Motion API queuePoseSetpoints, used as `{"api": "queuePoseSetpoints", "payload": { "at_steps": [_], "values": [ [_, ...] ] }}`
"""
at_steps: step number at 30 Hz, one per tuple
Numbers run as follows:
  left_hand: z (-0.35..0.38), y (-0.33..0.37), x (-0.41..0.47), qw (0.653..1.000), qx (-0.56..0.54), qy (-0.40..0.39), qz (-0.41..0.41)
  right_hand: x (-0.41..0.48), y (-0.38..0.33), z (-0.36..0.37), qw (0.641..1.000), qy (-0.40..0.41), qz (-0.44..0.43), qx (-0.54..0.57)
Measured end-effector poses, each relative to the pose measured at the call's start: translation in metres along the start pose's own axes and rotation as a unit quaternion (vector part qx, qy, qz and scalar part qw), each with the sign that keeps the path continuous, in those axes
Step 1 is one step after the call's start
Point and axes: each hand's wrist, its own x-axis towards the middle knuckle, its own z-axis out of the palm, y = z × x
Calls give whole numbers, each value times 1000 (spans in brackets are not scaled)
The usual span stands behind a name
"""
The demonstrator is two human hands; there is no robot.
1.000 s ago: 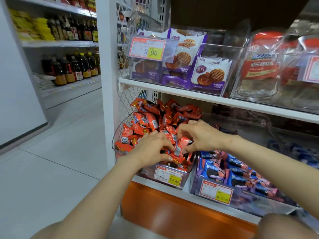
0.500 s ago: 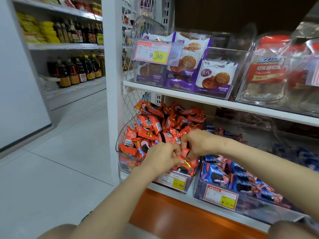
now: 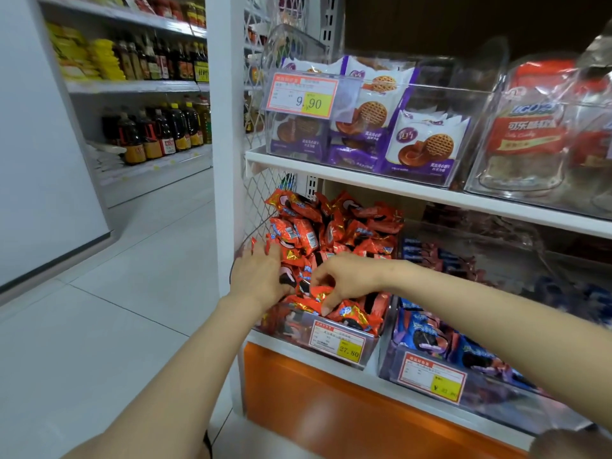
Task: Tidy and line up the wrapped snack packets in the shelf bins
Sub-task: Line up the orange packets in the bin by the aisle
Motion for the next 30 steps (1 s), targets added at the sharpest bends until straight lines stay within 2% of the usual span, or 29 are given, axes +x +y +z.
{"api": "queuePoseSetpoints", "payload": {
  "at_steps": [3, 6, 9, 11, 15, 19, 24, 27, 30],
  "values": [
    [2, -3, 4, 999, -39, 3, -18, 1, 3, -7, 1000, 1, -15, -3],
    [4, -6, 11, 999, -42, 9, -17, -10, 13, -32, 997, 28, -16, 67],
    [9, -12, 16, 997, -75, 6, -6, -18, 28, -55, 979, 109, -21, 173],
    [12, -13, 16, 996, -88, -6, -1, -14, 41, -56, 968, 162, -8, 193],
    [13, -13, 13, 994, -110, -15, -4, 1, 55, -35, 979, 147, 80, 115],
    [7, -13, 9, 977, -213, -25, 2, 0, 49, -25, 955, 272, 105, -54],
    [6, -12, 8, 955, -295, -16, -2, -4, 49, -23, 978, 189, 92, 0],
    [1, -11, 8, 931, -365, 7, -19, -10, 47, -27, 965, 253, 72, -17],
    [0, -10, 8, 971, -236, -24, -4, -13, 33, -24, 955, 297, 17, 5]
  ]
}}
